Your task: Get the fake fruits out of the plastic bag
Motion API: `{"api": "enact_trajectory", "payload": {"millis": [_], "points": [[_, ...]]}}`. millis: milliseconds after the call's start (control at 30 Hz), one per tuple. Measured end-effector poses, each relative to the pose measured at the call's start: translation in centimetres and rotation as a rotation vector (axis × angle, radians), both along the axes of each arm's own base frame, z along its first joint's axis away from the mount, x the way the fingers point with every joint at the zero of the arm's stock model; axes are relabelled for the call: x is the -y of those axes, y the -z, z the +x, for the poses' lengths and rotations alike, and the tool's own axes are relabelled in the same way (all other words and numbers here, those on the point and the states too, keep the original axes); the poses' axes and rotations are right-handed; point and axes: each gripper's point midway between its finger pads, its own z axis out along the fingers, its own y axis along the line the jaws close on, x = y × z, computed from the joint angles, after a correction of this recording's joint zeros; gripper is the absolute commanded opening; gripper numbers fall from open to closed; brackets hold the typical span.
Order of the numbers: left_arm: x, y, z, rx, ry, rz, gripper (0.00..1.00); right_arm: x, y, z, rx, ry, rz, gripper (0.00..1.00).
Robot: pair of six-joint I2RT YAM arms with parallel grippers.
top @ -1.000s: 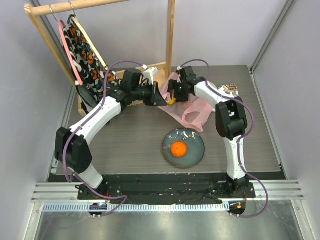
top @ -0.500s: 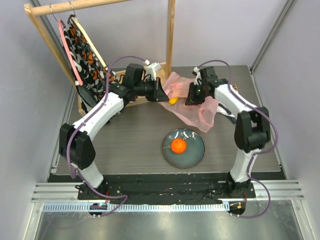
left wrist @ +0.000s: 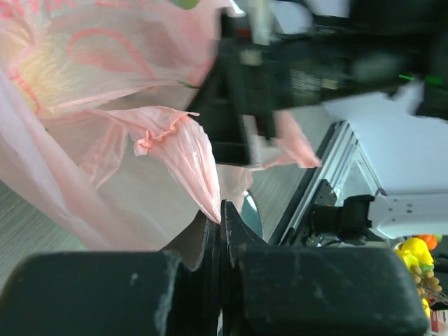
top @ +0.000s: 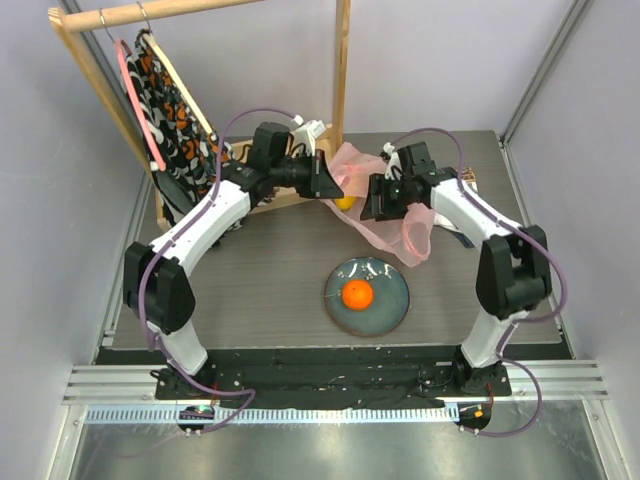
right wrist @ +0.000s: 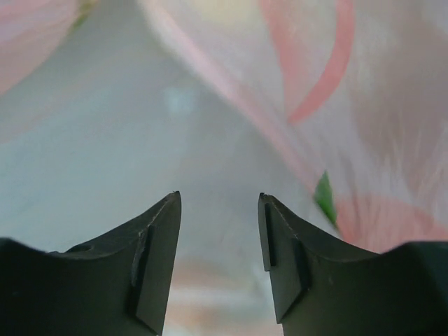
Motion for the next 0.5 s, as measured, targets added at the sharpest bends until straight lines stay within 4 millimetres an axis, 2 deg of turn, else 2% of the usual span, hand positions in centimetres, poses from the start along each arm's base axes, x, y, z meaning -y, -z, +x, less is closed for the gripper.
{"api": "enact_trajectory", "payload": {"millis": [133,200,233,367,500], "points": [[-0.3,-2.2,-1.1,0.046,0.032,-0.026,0.00,-0.8,2.7,3.1,-0.035,0.038,-0.016,0.69],[-0.7,-3.6,-2.0,0.094,0.052,-0.032,0.00,-1.3,3.4,5.0,-0.022,0.048,-0.009,0.94],[-1.1,-4.1,-2.6,0.118,0.064,-0.027,0.00,-1.6,3.4,5.9,-0.013,0.057,0.001,0.97],[-2.5,-4.6,-4.7,0.165,0.094,0.005,0.00,-2.9,3.2,9.0,0.030,0.075,0.036,1.00],[-3.1,-3.1,-5.4,0.162,0.120,0.047,0.00,-4.2,3.2,11.1,0.046,0.083,0.062,1.00]]}}
